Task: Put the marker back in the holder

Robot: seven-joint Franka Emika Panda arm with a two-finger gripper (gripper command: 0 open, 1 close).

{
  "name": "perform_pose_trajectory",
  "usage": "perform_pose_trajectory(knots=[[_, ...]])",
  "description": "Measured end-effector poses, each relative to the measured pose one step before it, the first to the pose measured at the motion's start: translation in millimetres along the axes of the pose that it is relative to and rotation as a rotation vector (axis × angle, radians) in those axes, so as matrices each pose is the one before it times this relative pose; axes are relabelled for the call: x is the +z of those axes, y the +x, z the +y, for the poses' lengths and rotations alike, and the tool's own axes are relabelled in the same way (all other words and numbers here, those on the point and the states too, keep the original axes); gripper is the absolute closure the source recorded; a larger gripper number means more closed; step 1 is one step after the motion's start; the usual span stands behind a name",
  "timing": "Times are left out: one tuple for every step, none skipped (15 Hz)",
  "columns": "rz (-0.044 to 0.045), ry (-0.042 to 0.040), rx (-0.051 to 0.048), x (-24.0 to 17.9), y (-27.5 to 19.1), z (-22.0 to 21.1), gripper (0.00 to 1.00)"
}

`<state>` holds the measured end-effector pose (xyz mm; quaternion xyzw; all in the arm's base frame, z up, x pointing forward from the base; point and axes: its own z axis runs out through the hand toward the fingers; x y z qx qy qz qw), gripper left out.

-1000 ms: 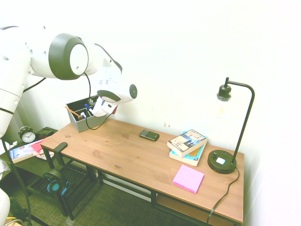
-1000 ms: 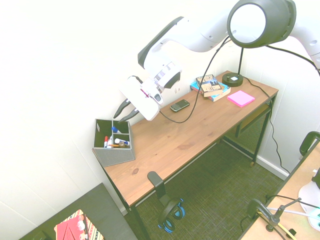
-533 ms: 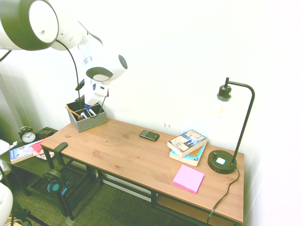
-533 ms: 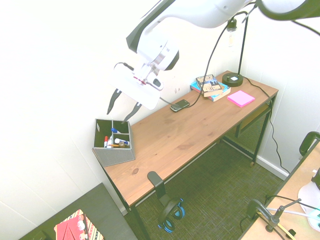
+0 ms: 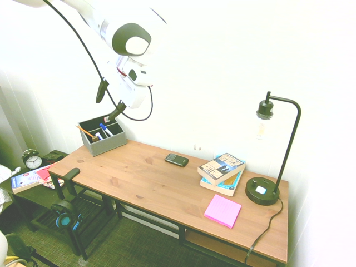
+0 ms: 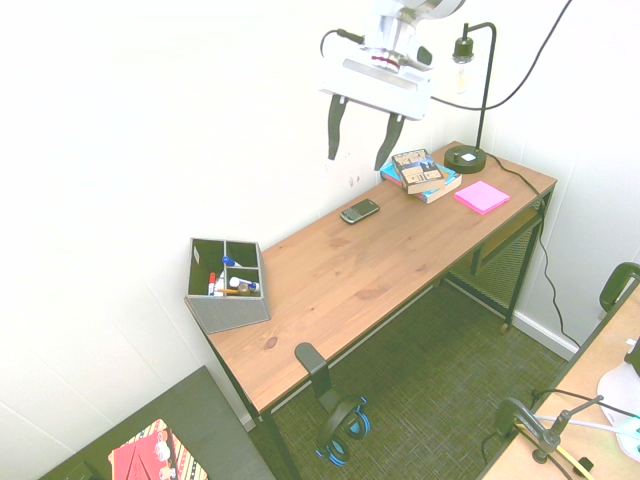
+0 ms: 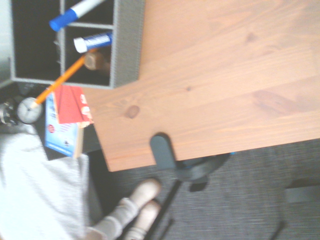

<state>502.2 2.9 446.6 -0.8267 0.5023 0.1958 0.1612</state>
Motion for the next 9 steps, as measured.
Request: perform_pose_trajectory(knots=[[0.04262, -0.03444, -0.03468, 1.15, -1.15, 6.59, 0.0], [0.04121, -0.03424, -0.0335, 2.33, -1.1, 2.73, 0.0], [0.04527, -0.03045, -0.03622, 1.75, -0.92, -1.12, 0.0], [0.04626, -0.02736, -0.0344, 0.77, -1.17, -2.26, 0.0], [0.04594, -0.02691, -0.03474, 0.24, -0.73, -2.09, 0.0], [0.04714, -0.02574, -0.03653, -0.71, 0.45, -1.33, 0.0], [0.0459, -0.02194, -0.03448, -1.41, 1.19, -0.93, 0.0], [0.04752, -0.01663, -0.03206, -2.47, 1.48, -1.09, 0.0], [0.05031, -0.0085, -0.03291, -4.01, 1.17, -1.51, 0.0]])
